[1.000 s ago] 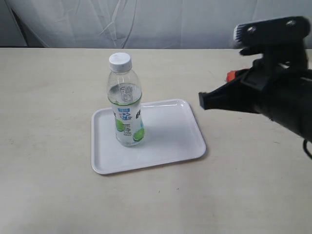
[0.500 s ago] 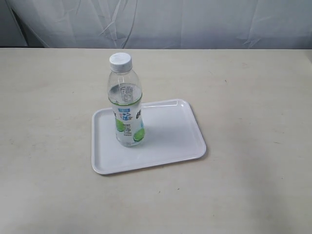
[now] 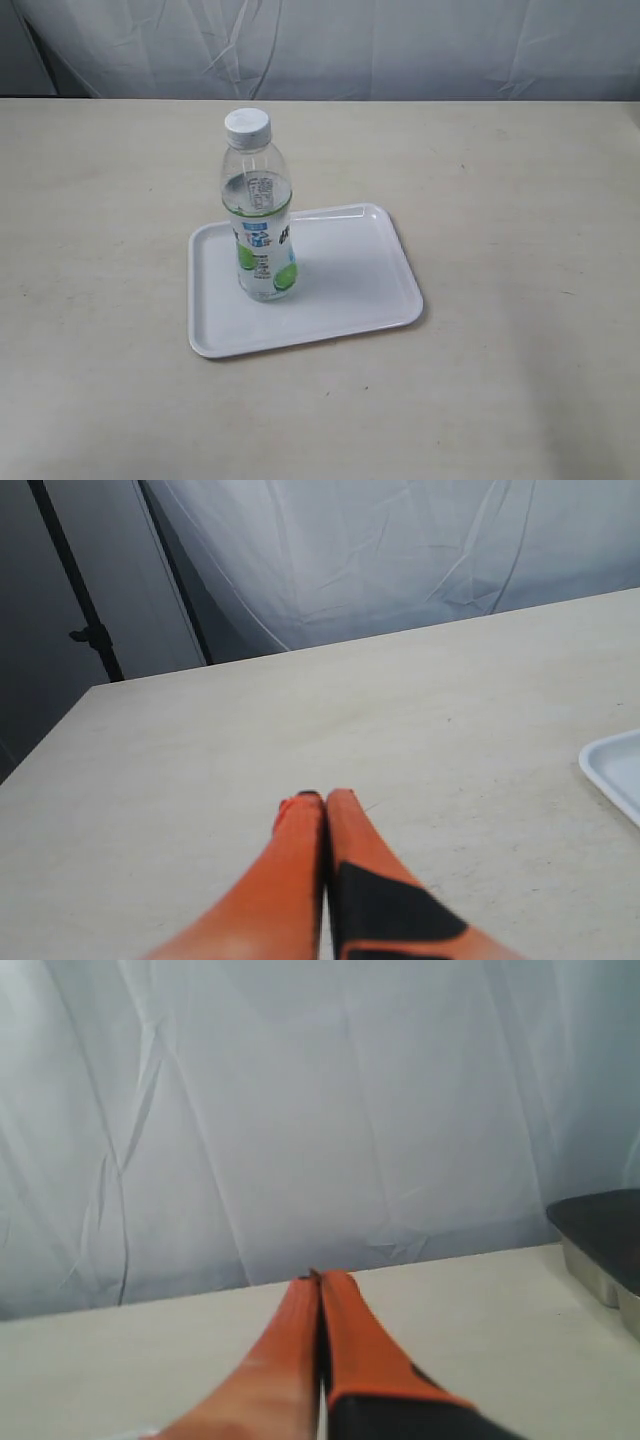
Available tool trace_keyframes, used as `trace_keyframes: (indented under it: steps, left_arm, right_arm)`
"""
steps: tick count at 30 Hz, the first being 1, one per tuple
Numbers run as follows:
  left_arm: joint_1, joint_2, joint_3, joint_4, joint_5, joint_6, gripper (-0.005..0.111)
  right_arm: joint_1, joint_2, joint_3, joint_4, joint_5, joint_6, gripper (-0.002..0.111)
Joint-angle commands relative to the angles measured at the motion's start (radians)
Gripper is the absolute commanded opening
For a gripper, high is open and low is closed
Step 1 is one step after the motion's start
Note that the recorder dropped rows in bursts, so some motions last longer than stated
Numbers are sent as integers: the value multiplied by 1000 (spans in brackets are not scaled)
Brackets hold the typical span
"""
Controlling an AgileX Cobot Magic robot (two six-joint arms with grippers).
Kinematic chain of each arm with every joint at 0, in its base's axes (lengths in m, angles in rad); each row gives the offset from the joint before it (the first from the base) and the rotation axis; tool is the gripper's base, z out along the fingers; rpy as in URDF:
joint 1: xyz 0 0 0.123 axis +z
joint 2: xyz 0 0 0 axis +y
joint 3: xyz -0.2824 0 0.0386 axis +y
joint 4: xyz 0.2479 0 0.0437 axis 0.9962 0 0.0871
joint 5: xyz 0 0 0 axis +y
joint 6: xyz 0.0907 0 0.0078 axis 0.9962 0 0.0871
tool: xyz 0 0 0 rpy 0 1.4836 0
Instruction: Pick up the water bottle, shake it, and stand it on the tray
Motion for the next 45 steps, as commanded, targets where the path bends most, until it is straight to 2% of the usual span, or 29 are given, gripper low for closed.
trace_keyframes:
  steps: [1,6,9,13,24,45]
  left_arm:
    - [0,-5,4,-4,-4,-4,0]
    - [0,-5,4,-4,-4,-4,0]
    - [0,-5,4,-4,-4,-4,0]
    - [0,-5,4,-4,-4,-4,0]
    - [0,-5,4,-4,-4,-4,0]
    - [0,-5,4,-4,-4,-4,0]
  right_arm:
    - [-42,-11,6,-678,145,598,-1]
    - [-97,-25,6,-1133,221,1068,-1]
    - [-138,-64,6,-1249,283,1196,-1]
    - [-180,-113,14,-1269,354,1196,-1]
    - [-202,-197,142,-1272,359,1196,-1]
    - [-203,-197,142,-1270,357,1196,-1]
